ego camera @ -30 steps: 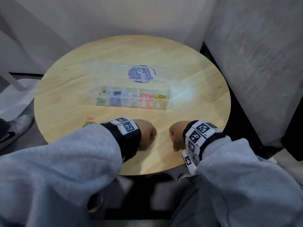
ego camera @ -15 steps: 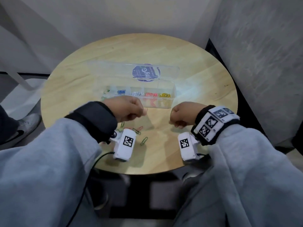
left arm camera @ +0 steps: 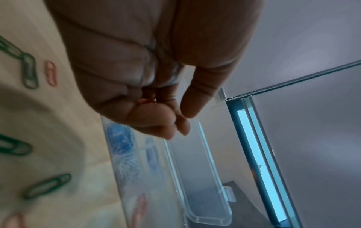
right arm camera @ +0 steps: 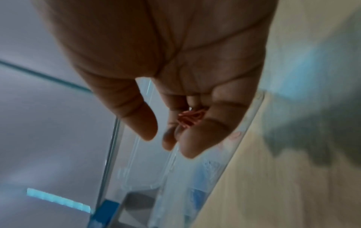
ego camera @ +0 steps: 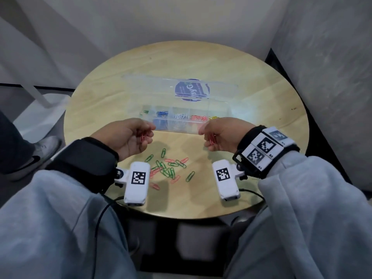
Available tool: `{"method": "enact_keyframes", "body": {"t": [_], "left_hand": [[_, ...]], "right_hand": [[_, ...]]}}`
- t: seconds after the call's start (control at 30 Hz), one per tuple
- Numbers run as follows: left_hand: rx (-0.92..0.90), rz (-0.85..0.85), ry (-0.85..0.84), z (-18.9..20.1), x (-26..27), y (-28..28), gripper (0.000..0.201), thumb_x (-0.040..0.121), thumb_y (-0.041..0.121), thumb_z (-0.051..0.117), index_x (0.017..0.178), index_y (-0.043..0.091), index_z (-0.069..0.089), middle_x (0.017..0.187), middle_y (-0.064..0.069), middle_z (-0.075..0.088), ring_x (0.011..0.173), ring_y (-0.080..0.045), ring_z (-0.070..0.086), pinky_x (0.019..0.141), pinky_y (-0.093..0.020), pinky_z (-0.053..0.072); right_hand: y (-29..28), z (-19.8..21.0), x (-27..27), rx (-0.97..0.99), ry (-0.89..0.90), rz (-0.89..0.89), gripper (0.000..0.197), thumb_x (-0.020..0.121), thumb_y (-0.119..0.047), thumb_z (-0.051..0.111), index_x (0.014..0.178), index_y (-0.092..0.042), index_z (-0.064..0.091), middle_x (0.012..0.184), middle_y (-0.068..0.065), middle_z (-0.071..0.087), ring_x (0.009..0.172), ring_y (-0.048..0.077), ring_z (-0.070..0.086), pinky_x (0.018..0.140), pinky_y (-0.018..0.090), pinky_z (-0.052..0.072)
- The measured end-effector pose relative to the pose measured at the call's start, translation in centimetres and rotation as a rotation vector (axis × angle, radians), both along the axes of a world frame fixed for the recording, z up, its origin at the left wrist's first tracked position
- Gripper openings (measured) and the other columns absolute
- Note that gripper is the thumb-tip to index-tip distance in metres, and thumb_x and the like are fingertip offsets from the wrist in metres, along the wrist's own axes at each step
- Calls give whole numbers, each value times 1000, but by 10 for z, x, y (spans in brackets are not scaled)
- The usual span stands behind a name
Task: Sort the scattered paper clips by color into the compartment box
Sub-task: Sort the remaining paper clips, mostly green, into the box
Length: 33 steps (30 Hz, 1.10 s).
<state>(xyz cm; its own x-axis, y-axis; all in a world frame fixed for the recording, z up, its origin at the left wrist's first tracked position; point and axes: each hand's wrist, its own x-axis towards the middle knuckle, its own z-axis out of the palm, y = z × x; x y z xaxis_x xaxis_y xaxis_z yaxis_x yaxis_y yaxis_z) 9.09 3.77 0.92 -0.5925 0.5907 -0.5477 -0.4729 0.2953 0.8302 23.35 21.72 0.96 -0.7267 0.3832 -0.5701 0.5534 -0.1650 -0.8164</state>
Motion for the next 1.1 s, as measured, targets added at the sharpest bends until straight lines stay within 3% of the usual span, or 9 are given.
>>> {"method": "enact_keyframes", "body": {"t": [0.13, 0.2, 0.27, 0.37, 0.5, 0.6, 0.8, 0.97, 1.1], "left_hand": [[-321, -242, 305, -20, -8, -3, 19, 91, 8, 49, 72, 12, 54, 61, -2, 39, 48, -12, 33, 40, -18, 29], [-451, -450, 461, -26, -10, -3, 15, 86, 12, 58, 72, 15, 56, 60, -1, 41, 51, -14, 32, 47, -22, 26], [-517, -608, 562, -30, -8, -3, 10, 80, 17, 65, 73, 18, 59, 61, 3, 51, 54, -14, 41, 53, -23, 35], [-564, -721, 625, -35, -3, -4, 6, 75, 17, 66, 72, 20, 62, 63, 7, 61, 59, -13, 54, 64, -26, 47], [-620, -792, 675, -38, -4, -6, 11, 74, 17, 70, 73, 22, 60, 55, 8, 57, 49, -9, 53, 50, -19, 39], [-665, -854, 738, -43, -1, -7, 16, 71, 22, 73, 73, 24, 57, 58, 9, 54, 53, -7, 50, 54, -20, 36], [-673, -845, 890, -48, 5, -6, 19, 71, 23, 70, 73, 25, 52, 65, 8, 48, 61, -10, 45, 54, -23, 31], [-698, -859, 938, -48, 10, -5, 13, 71, 21, 65, 71, 25, 53, 64, 8, 51, 64, -13, 48, 59, -24, 34], [-713, -861, 960, -46, 14, -3, 14, 73, 19, 62, 67, 26, 52, 63, 10, 51, 64, -12, 49, 60, -23, 36]], "right_hand": [[-12, -8, -14, 593, -253, 436, 7, 85, -22, 61, 89, -17, 60, 73, -3, 55, 63, 13, 50, 55, 22, 44], [-20, -8, -21, 689, -281, 522, 8, 84, -20, 64, 91, -19, 61, 68, -10, 50, 59, 6, 45, 52, 18, 37], [-26, -9, -29, 757, -293, 566, 11, 83, -16, 65, 92, -19, 61, 68, -13, 46, 59, 3, 41, 52, 18, 33], [-31, -16, -37, 795, -335, 629, 12, 83, -12, 62, 91, -20, 59, 68, -11, 44, 61, 6, 42, 52, 19, 33], [-32, -28, -37, 822, -420, 623, 14, 79, -17, 64, 85, -28, 58, 75, -11, 48, 75, 16, 53, 65, 26, 45], [-35, -34, -38, 839, -433, 641, 13, 78, -21, 66, 83, -28, 57, 74, -10, 49, 77, 18, 55, 69, 28, 48], [-40, -38, -38, 906, -407, 737, 4, 83, -14, 58, 83, -17, 58, 77, -5, 52, 79, 19, 51, 67, 25, 41], [-39, -35, -34, 880, -474, 770, 24, 81, -12, 58, 63, -21, 45, 68, -5, 49, 75, 18, 48, 53, 21, 37], [-33, -25, -32, 746, -405, 655, 23, 79, -13, 62, 62, -20, 48, 69, -3, 56, 67, 16, 51, 62, 24, 44]]}}
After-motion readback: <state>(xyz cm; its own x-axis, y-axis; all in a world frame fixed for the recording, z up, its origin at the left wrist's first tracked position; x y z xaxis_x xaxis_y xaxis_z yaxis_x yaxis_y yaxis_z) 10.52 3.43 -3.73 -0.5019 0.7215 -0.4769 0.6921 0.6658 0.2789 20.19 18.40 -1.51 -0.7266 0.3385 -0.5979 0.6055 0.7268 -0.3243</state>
